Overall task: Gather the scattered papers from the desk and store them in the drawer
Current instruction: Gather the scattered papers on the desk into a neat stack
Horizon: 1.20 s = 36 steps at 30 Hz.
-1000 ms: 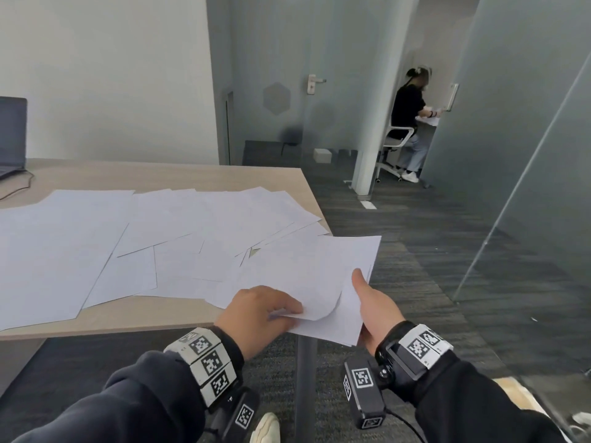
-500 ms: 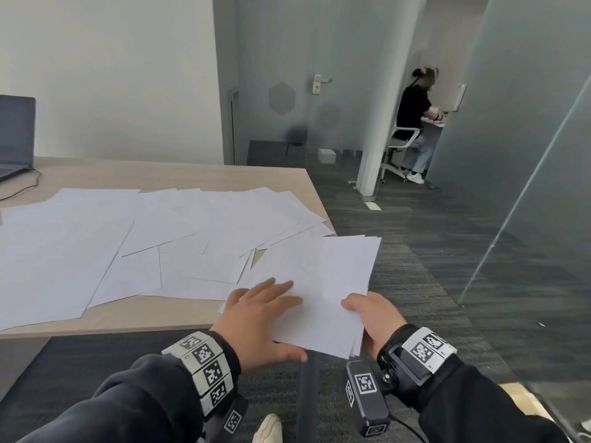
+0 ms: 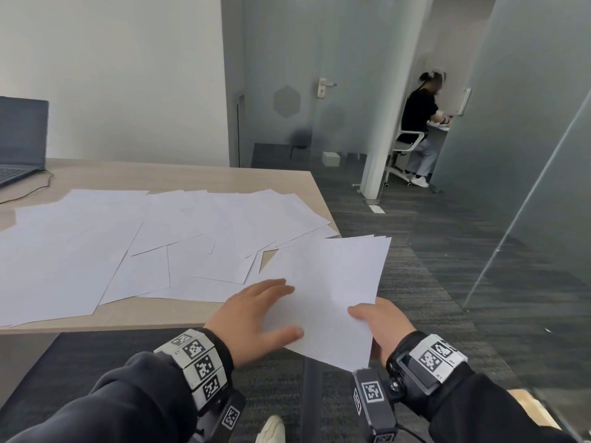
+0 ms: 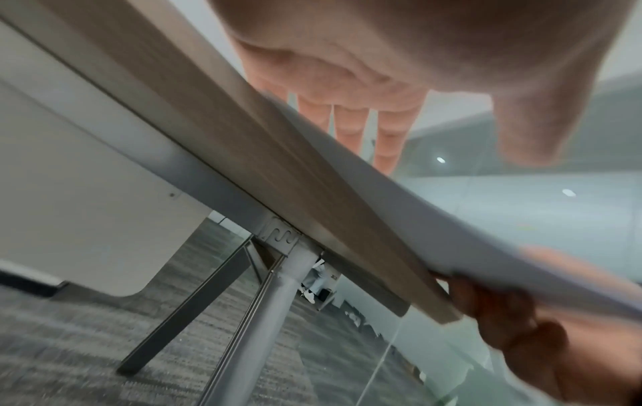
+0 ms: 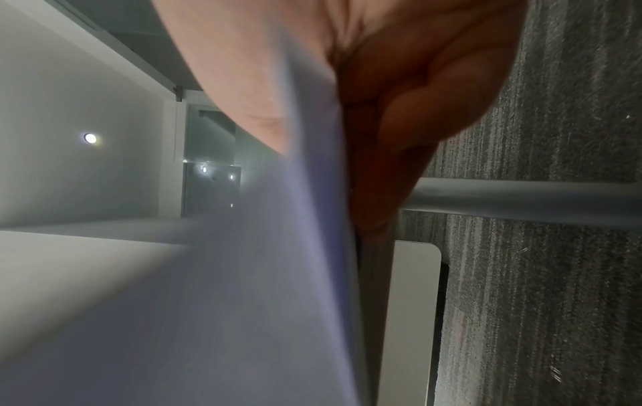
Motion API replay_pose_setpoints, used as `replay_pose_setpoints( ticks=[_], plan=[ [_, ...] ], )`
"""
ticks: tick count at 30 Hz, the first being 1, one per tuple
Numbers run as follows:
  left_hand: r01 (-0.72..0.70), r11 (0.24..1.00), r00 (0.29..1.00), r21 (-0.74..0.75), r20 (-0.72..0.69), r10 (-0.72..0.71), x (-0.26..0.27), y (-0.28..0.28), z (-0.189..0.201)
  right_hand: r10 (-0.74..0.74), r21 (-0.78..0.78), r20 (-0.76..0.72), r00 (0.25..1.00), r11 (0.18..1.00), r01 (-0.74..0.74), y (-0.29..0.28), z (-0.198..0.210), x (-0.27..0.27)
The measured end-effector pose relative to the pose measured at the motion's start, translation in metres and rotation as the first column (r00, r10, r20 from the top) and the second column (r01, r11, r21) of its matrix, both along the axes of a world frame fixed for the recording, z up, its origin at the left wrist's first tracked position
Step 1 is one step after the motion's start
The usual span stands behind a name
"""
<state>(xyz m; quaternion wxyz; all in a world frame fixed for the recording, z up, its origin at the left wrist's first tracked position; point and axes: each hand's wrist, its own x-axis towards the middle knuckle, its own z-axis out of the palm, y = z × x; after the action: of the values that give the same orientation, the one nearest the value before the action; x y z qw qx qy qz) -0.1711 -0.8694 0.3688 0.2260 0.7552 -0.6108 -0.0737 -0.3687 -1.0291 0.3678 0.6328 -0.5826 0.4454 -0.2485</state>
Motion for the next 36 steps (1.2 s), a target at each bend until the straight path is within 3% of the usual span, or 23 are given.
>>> replay_pose_setpoints(
  ticks=[3,8,11,17,21,25,29,31,33,36],
  plan=[
    [-0.155,0.986,0.985,-0.063,-0.086,0.149,0.007,-0.001,0.0,-0.006,0.011,0.016,1.0,1.0,0.005,0.003,-0.003,-0.014],
    [-0.33,0.942,0.935,0.068,-0.112,0.336,0.011,-0.006,0.005,-0.032,0.055,0.124,0.992,0.998,0.025,0.008,-0.002,-0.031],
    [-0.336,0.937,0.926,0.092,-0.151,0.347,0.008,-0.006,0.01,-0.021,0.039,0.196,0.98,0.999,0.014,0.011,-0.001,-0.034],
    [-0.35,0.936,0.84,0.04,-0.429,0.332,0.007,-0.003,0.018,0.046,-0.044,0.285,0.958,0.998,-0.035,0.023,0.004,-0.025],
    [-0.364,0.93,0.805,0.052,-0.485,0.341,0.014,0.003,0.024,0.017,-0.008,0.229,0.973,1.0,-0.016,0.028,0.005,-0.014],
    [-0.37,0.928,0.803,0.047,-0.487,0.345,0.018,0.009,0.028,-0.056,0.174,0.187,0.981,0.985,0.023,0.037,0.001,-0.006],
    [-0.408,0.912,0.78,0.041,-0.503,0.372,0.023,0.013,0.027,-0.012,0.147,0.184,0.983,0.989,-0.015,0.042,-0.001,-0.005],
    [-0.452,0.89,0.708,0.061,-0.583,0.399,0.027,0.014,0.026,0.034,0.104,0.245,0.969,0.993,-0.061,0.045,0.002,-0.004],
    [-0.488,0.866,0.589,0.106,-0.692,0.417,0.032,0.016,0.024,0.091,0.028,0.307,0.947,0.994,-0.105,0.047,0.007,-0.003],
    [-0.493,0.852,0.319,0.175,-0.875,0.364,0.039,0.022,0.025,0.169,-0.073,0.359,0.918,0.986,-0.153,0.046,0.013,0.003]
  ],
)
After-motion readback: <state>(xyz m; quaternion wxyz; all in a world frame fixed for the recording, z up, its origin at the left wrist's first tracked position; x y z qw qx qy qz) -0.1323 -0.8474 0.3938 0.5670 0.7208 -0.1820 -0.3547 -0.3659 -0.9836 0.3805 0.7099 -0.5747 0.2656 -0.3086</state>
